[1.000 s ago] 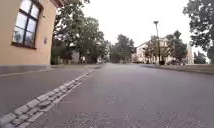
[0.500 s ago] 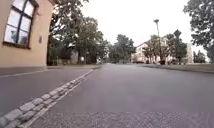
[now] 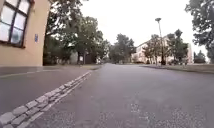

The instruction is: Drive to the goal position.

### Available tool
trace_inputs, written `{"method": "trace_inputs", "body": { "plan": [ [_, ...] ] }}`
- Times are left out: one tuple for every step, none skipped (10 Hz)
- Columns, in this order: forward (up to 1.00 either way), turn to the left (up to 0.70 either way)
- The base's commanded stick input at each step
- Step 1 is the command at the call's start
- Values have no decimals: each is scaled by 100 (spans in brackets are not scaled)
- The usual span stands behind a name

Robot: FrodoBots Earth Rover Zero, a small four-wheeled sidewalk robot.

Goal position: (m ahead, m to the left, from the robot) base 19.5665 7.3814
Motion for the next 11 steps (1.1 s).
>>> {"method": "trace_inputs", "body": {
  "plan": [
    [70,4],
    [70,4],
    [70,4],
    [70,4],
    [70,4],
    [70,4],
    [70,4],
    [70,4],
    [70,4],
    [70,4],
    [70,4]
  ]
}}
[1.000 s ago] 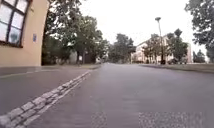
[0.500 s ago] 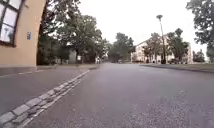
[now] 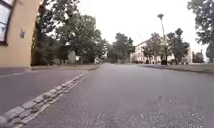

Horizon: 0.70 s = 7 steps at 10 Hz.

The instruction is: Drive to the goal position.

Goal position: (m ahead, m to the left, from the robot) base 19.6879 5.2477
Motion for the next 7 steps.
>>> {"method": "trace_inputs", "body": {
  "plan": [
    [70,4],
    [70,4],
    [70,4],
    [70,4],
    [70,4],
    [70,4],
    [70,4]
  ]
}}
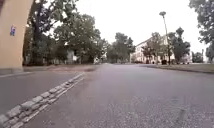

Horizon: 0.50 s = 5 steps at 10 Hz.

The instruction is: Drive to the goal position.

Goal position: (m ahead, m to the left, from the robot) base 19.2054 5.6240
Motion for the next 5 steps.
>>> {"method": "trace_inputs", "body": {
  "plan": [
    [70,4],
    [70,4],
    [70,4],
    [70,4],
    [70,4]
  ]
}}
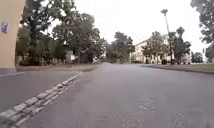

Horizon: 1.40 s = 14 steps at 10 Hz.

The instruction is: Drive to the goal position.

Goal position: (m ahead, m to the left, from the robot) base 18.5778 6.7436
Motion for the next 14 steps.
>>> {"method": "trace_inputs", "body": {
  "plan": [
    [70,4],
    [70,4],
    [70,4],
    [70,4],
    [70,4],
    [70,4],
    [70,4],
    [70,4],
    [70,4],
    [70,4],
    [70,4],
    [70,4],
    [70,4],
    [70,4]
  ]
}}
